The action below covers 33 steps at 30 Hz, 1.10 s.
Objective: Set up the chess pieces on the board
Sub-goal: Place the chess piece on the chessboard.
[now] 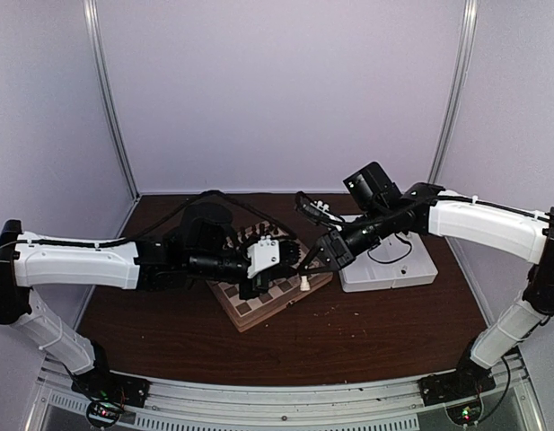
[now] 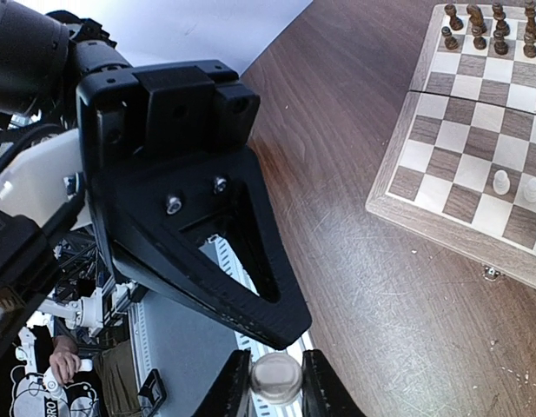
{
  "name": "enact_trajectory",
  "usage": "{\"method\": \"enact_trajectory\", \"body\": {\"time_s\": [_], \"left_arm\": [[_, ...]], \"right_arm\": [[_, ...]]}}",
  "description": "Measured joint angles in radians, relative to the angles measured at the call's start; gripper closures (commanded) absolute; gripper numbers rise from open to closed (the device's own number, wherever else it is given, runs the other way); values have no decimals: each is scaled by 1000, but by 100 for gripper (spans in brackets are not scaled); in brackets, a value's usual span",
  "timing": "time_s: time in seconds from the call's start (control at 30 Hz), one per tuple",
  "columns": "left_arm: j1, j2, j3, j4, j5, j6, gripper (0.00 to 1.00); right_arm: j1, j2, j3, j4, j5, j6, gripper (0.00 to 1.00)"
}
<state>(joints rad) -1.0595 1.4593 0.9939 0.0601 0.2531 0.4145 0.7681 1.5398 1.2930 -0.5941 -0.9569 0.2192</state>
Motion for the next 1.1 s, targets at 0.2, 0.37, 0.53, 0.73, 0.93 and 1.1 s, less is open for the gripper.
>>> {"method": "enact_trajectory", "body": {"time_s": [0.2, 0.37, 0.53, 0.73, 0.93, 1.1], "left_arm": [[0, 9, -25, 48, -40, -17, 93], [0, 11, -60, 88, -89, -55, 74], [0, 10, -82, 105, -117, -119, 46], [0, 4, -111, 148, -139, -233, 32], [6, 5, -137, 219, -186, -409, 31], [14, 3, -164, 290, -232, -531, 28]], "right_arm": [[-1, 23, 9, 23, 12, 21, 86], [-6, 50, 14, 25, 32, 25, 89], [-8, 51, 15, 23, 95, 30, 89], [-11, 40, 11, 45, 211, 50, 90], [-8, -7, -67, 150, 325, 58, 90], [17, -65, -186, 281, 452, 77, 90]]}}
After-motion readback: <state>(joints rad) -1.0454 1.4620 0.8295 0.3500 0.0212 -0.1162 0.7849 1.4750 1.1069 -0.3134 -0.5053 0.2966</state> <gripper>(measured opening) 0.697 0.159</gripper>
